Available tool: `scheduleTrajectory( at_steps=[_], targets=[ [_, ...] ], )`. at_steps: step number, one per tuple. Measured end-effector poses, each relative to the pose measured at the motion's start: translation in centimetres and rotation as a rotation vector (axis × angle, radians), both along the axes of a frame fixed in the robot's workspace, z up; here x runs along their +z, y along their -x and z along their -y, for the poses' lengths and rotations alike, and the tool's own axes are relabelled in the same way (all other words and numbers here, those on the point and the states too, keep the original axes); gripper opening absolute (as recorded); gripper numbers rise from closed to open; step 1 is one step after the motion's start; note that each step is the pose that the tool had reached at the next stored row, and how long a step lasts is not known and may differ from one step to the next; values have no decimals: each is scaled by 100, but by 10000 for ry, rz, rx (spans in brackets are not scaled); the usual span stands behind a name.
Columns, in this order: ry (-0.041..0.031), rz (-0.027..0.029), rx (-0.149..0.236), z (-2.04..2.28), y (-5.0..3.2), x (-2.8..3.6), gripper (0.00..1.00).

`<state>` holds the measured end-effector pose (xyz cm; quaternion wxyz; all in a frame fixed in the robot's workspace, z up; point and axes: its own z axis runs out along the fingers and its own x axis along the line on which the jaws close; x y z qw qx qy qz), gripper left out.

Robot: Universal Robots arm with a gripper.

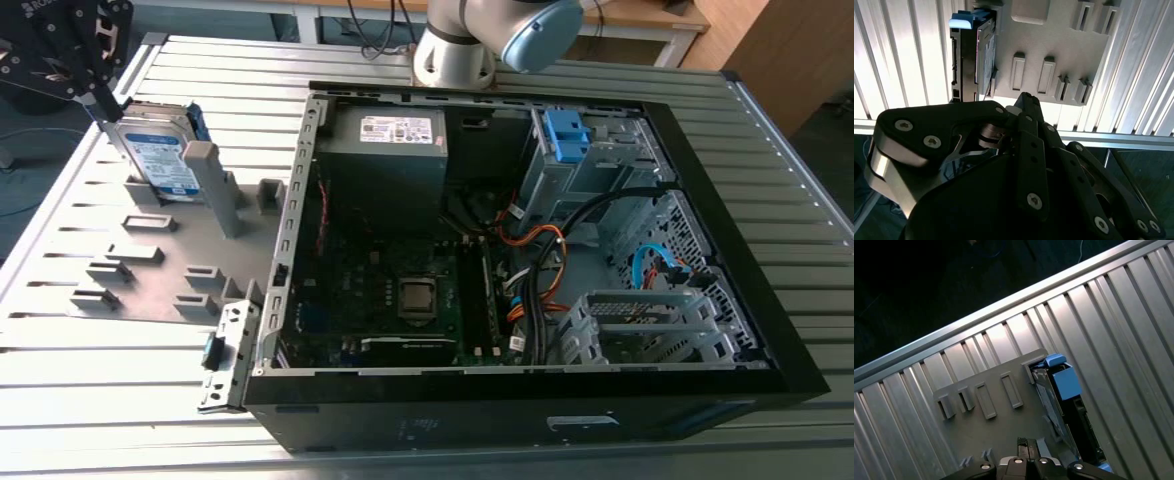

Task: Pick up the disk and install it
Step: 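Pick up the disk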

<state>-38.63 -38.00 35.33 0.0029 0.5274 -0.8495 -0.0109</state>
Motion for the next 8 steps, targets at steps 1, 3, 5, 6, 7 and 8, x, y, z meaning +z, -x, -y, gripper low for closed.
scheduleTrajectory(
  at_steps=[1, 3, 5, 6, 7, 8],
  targets=[
    [0, 0, 10, 0, 0, 0, 11],
    [0, -1, 29, 0, 0, 0, 11],
    [0, 0, 48, 0, 0, 0, 11],
    [-1, 1, 58, 0, 0, 0, 11],
    [0, 0, 69, 0, 0, 0, 11],
    [0, 0, 78, 0, 0, 0, 11]
  ],
)
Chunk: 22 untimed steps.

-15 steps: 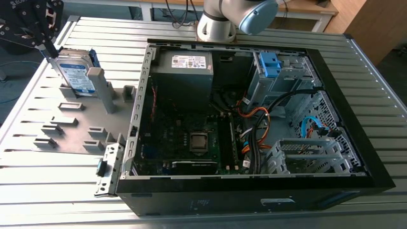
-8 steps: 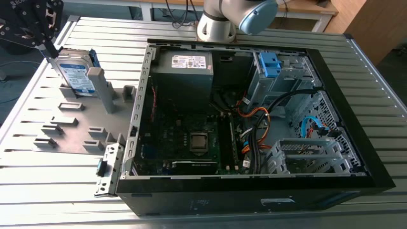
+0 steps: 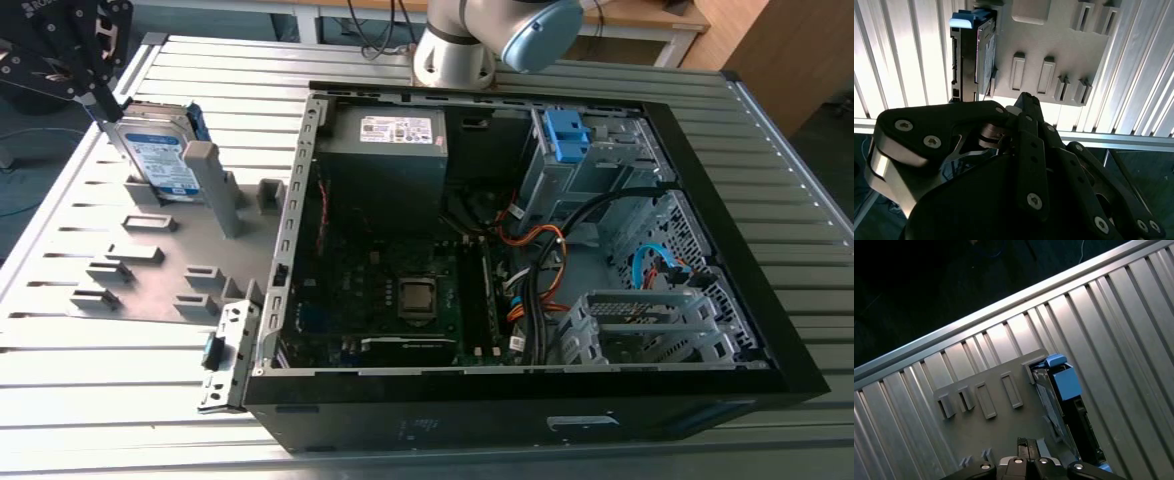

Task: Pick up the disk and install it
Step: 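Pick up the disk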

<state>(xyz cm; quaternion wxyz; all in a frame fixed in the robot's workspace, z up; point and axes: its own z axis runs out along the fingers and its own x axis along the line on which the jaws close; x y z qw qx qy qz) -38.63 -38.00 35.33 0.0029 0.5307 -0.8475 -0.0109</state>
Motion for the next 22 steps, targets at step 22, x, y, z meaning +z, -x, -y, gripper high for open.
scheduleTrajectory(
  at_steps=[22],
  targets=[
    [0, 0, 204, 0, 0, 0, 11]
  ],
)
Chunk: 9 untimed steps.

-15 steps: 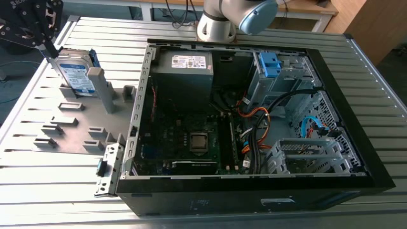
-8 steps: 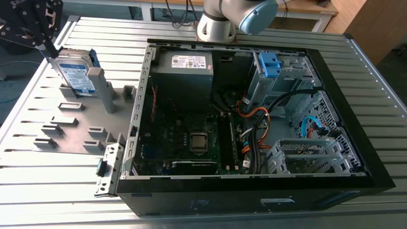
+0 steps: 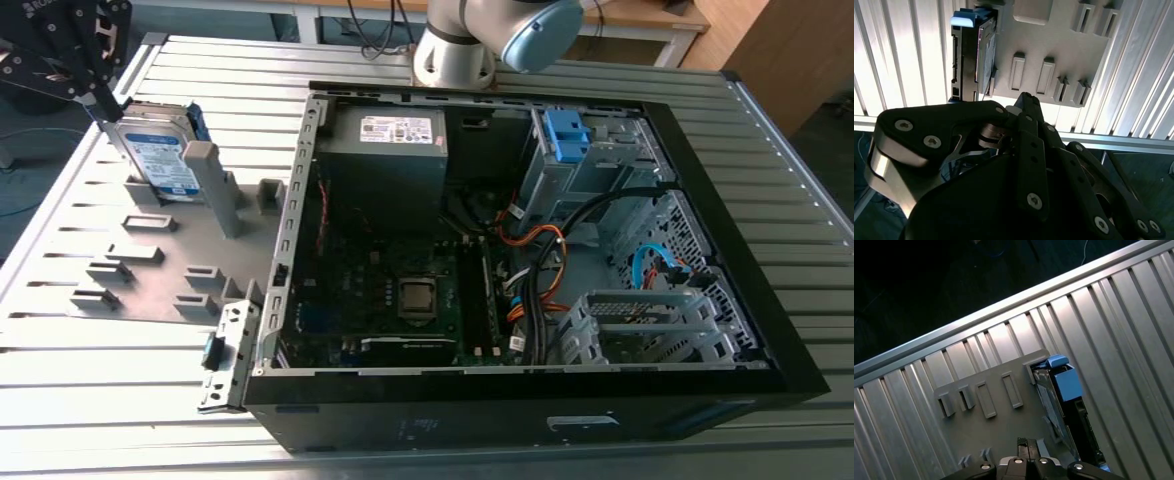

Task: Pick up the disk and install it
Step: 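Pick up the disk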

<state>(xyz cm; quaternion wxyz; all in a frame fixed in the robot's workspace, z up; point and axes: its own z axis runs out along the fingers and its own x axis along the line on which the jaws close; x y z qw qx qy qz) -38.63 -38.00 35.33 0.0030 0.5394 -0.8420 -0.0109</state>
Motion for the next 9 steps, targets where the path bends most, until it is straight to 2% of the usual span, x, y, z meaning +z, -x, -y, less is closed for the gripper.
scheduleTrajectory(
  at_steps=[9],
  targets=[
    [0, 0, 81, 0, 0, 0, 11]
  ],
)
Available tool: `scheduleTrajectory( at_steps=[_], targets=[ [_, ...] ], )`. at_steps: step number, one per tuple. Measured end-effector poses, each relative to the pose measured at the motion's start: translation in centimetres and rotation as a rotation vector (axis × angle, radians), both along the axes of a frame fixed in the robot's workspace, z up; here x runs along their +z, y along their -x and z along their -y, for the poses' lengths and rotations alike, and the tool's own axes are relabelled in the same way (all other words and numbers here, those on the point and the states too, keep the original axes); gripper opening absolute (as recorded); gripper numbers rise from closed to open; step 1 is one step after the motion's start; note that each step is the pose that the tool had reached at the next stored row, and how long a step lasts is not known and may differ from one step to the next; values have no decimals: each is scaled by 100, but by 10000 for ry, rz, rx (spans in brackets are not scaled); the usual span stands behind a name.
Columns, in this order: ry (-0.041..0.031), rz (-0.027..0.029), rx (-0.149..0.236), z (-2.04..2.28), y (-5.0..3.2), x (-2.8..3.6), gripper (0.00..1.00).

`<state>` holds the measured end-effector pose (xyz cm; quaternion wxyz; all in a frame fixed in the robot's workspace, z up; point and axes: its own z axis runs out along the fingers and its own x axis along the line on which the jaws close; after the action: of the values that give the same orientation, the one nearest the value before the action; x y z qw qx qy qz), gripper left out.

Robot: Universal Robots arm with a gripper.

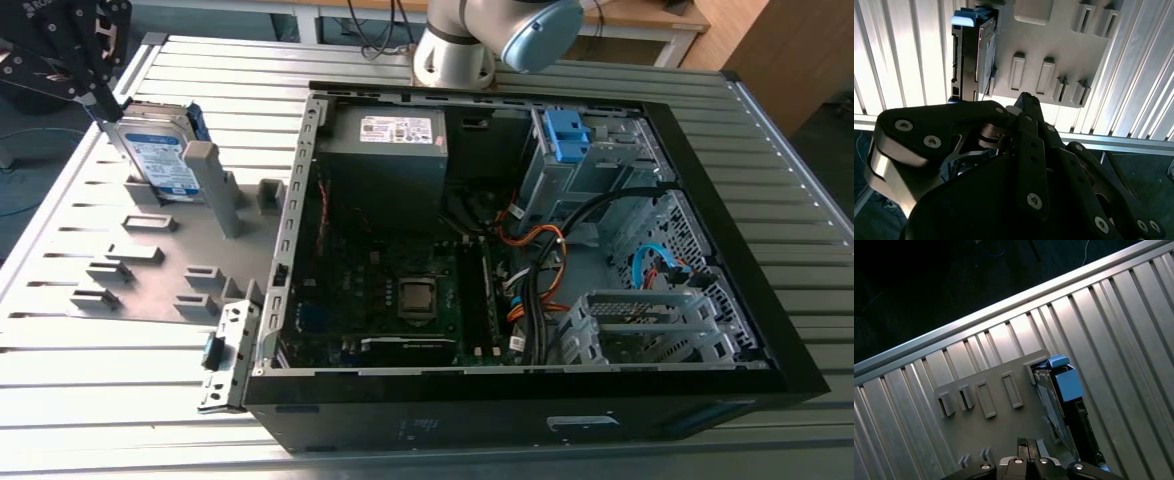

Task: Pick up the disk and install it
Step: 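Pick up the disk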

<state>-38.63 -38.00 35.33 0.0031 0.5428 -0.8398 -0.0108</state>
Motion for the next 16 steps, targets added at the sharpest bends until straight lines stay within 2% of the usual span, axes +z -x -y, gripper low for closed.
scheduleTrajectory(
  at_steps=[16],
  targets=[
    [0, 0, 148, 0, 0, 0, 11]
  ],
)
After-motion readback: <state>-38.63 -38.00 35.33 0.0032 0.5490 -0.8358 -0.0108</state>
